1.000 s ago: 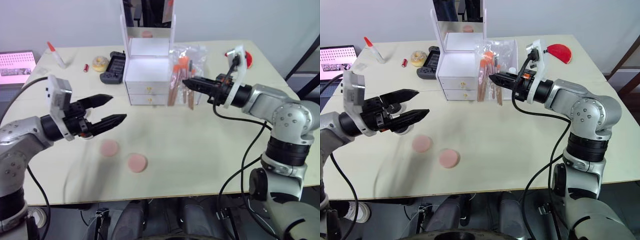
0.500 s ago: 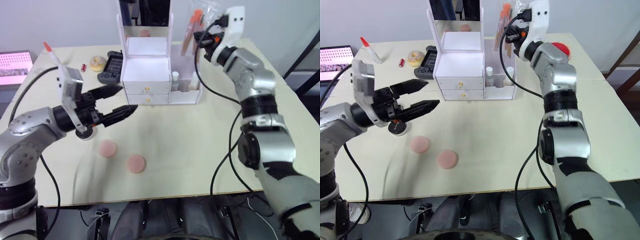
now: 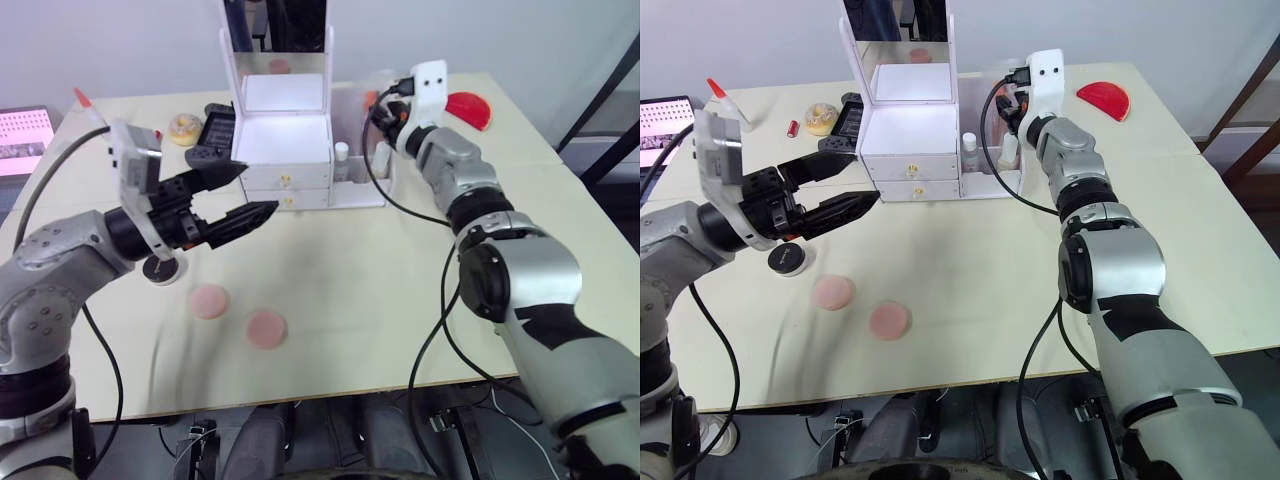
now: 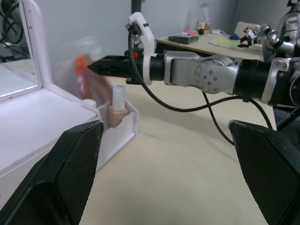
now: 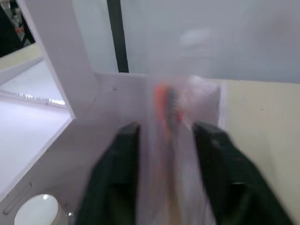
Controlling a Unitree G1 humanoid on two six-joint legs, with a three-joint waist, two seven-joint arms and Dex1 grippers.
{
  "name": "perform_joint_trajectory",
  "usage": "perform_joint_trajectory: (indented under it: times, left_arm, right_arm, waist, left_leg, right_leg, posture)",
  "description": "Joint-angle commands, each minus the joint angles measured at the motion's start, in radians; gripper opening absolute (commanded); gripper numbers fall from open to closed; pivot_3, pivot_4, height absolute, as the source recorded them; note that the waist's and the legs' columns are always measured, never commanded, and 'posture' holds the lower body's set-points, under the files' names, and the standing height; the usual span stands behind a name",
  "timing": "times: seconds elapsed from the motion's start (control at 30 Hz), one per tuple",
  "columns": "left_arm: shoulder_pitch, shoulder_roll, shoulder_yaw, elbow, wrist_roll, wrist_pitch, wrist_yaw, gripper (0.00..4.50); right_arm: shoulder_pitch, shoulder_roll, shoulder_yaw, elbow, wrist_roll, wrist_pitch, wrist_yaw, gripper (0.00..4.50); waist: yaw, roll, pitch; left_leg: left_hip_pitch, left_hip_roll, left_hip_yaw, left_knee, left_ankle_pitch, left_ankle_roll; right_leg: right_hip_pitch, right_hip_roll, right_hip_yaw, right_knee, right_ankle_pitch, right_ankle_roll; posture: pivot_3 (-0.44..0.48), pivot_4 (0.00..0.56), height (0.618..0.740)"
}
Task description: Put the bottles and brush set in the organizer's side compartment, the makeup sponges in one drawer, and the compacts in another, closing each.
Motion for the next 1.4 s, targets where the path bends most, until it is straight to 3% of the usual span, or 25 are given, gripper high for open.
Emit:
perform_joint_trajectory:
  times: [0.03, 0.07, 0.1, 0.27, 0.4, 0.57, 0.7, 0.83, 0.93, 1.07, 1.27, 1.4]
  left_arm:
    - [0.000, 0.018, 0.023, -0.030, -0.020, -0.017, 0.005, 4.50]
    - [0.004, 0.020, 0.024, -0.030, -0.021, -0.018, 0.005, 4.50]
    - [0.006, 0.021, 0.024, -0.030, -0.023, -0.018, 0.006, 4.50]
    - [0.010, 0.023, 0.020, -0.026, -0.024, -0.023, 0.003, 4.50]
    - [0.028, 0.035, 0.023, -0.017, -0.012, -0.025, -0.010, 4.50]
    - [0.113, 0.078, 0.057, 0.025, 0.043, -0.051, -0.052, 4.50]
    - [0.244, 0.146, 0.118, 0.111, 0.133, -0.103, -0.130, 4.50]
    - [0.353, 0.198, 0.225, 0.231, 0.190, -0.145, -0.205, 4.50]
    - [0.414, 0.229, 0.261, 0.297, 0.242, -0.189, -0.255, 4.50]
    - [0.496, 0.239, 0.313, 0.437, 0.345, -0.284, -0.292, 4.50]
    - [0.529, 0.236, 0.357, 0.531, 0.394, -0.356, -0.320, 4.50]
    - [0.525, 0.232, 0.353, 0.530, 0.398, -0.360, -0.329, 4.50]
  right_arm:
    - [-0.063, -0.006, -0.041, -0.035, 0.021, -0.023, 0.030, 3.81]
    - [-0.066, -0.008, -0.045, -0.038, 0.021, -0.022, 0.038, 4.31]
    - [-0.068, -0.011, -0.048, -0.041, 0.019, -0.022, 0.045, 4.45]
    - [-0.074, -0.028, -0.052, -0.067, 0.015, -0.016, 0.096, 4.45]
    - [-0.035, -0.064, -0.045, -0.167, 0.035, 0.025, 0.219, 4.45]
    - [0.212, -0.140, -0.022, -0.675, 0.147, 0.290, 0.402, 4.45]
    - [0.560, -0.302, -0.036, -1.235, 0.336, 0.597, 0.536, 4.45]
    - [0.934, -0.498, -0.180, -1.521, 0.471, 0.697, 0.681, 4.45]
    - [1.106, -0.574, -0.260, -1.554, 0.470, 0.660, 0.711, 4.45]
    - [1.329, -0.683, -0.391, -1.429, 0.370, 0.544, 0.774, 4.45]
    - [1.435, -0.720, -0.503, -1.342, 0.361, 0.470, 0.786, 4.45]
    - [1.454, -0.704, -0.484, -1.370, 0.367, 0.463, 0.773, 4.45]
  waist:
    - [0.000, 0.000, 0.000]
    - [0.001, 0.000, 0.000]
    - [0.001, 0.000, 0.000]
    - [0.002, 0.000, 0.000]
    - [0.002, 0.000, 0.000]
    - [0.006, 0.000, 0.000]
    - [0.013, 0.002, 0.001]
    - [0.021, 0.003, 0.003]
    - [0.027, 0.003, 0.003]
    - [0.037, 0.002, 0.002]
    - [0.039, 0.001, 0.003]
    - [0.037, 0.001, 0.003]
  left_leg:
    - [0.000, 0.000, 0.000, 0.000, 0.000, 0.000]
    - [0.000, 0.000, 0.000, 0.000, 0.000, 0.000]
    - [0.000, 0.000, 0.000, 0.000, 0.000, 0.000]
    - [0.000, 0.000, 0.000, 0.000, 0.000, 0.000]
    - [0.000, 0.000, 0.000, 0.000, 0.000, 0.000]
    - [0.000, 0.000, 0.000, 0.001, 0.000, 0.000]
    - [0.000, 0.000, -0.001, 0.000, 0.000, 0.001]
    - [-0.001, 0.001, 0.001, 0.000, -0.001, 0.002]
    - [0.001, 0.002, 0.003, 0.001, -0.002, 0.003]
    - [0.001, 0.002, 0.005, 0.004, -0.002, 0.003]
    - [0.000, 0.002, 0.004, 0.003, -0.002, 0.002]
    - [0.001, 0.002, 0.004, 0.003, -0.003, 0.002]
  right_leg:
    - [0.000, 0.000, 0.000, 0.000, 0.000, 0.000]
    - [0.000, 0.000, 0.000, 0.000, 0.000, 0.000]
    - [0.000, 0.000, 0.000, 0.000, 0.000, 0.000]
    - [0.000, 0.000, 0.000, 0.000, 0.000, 0.000]
    - [0.000, 0.000, 0.000, 0.000, 0.000, 0.000]
    - [0.000, 0.000, 0.000, 0.000, 0.000, 0.000]
    - [0.000, 0.000, 0.000, 0.001, 0.000, 0.000]
    - [0.000, -0.001, 0.000, -0.001, 0.000, 0.000]
    - [0.001, -0.001, 0.000, -0.002, -0.003, -0.003]
    - [0.004, -0.002, 0.001, -0.004, -0.003, -0.004]
    - [0.003, -0.003, 0.001, -0.005, -0.002, -0.005]
    - [0.003, -0.003, 0.001, -0.005, -0.003, -0.005]
  posture:
    - [0.000, 0.150, 0.738]
    - [0.000, 0.150, 0.738]
    - [0.000, 0.150, 0.738]
    - [0.000, 0.150, 0.738]
    - [0.000, 0.150, 0.738]
    - [0.000, 0.150, 0.738]
    - [0.000, 0.150, 0.738]
    - [0.000, 0.150, 0.738]
    - [0.000, 0.150, 0.738]
    - [0.000, 0.150, 0.738]
    - [0.000, 0.150, 0.738]
    - [0.000, 0.150, 0.738]
